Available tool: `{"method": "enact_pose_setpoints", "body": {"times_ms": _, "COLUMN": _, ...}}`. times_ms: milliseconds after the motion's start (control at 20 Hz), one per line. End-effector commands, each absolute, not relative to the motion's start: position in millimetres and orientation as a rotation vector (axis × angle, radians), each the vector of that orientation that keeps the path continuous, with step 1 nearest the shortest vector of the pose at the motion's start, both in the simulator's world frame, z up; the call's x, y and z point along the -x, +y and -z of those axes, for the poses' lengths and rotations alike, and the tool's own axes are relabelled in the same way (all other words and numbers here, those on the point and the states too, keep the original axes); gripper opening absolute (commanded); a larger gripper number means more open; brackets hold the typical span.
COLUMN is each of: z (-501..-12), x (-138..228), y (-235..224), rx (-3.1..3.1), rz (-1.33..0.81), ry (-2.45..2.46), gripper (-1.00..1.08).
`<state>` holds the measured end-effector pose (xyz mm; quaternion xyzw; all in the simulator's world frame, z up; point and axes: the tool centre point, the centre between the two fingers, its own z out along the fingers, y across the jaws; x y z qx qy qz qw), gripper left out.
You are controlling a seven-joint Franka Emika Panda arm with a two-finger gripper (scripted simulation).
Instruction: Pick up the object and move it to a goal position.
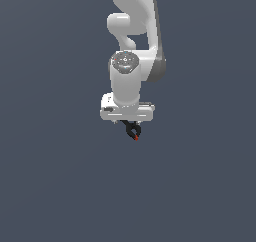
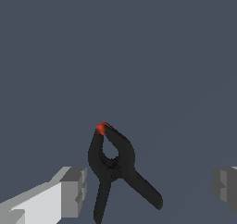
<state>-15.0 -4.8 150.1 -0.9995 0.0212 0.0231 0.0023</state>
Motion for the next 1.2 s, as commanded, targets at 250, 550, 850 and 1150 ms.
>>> {"method": "enact_pose_setpoints", "body": {"times_ms": 250, "z": -130.2, "x": 27.5, "y": 0.9, "rx": 3.139, "rz": -0.058, "ry": -0.034, "gripper": 1.00}}
{"method": "enact_pose_setpoints", "body": {"times_ms": 550, "z": -102.6, "x": 48.5, "y": 10.0, "rx": 3.137, "rz": -0.034, "ry": -0.187, "gripper": 1.00}}
{"method": "enact_pose_setpoints", "body": {"times_ms": 850, "z": -80.7, "x": 69.0, "y": 18.3, "rx": 3.126, "rz": -0.012, "ry": -0.323, "gripper": 1.00}}
{"method": "enact_pose_setpoints", "body": {"times_ms": 1150, "z": -70.6, "x": 80.0, "y": 22.6, "rx": 3.117, "rz": -0.001, "ry": -0.391, "gripper": 1.00}}
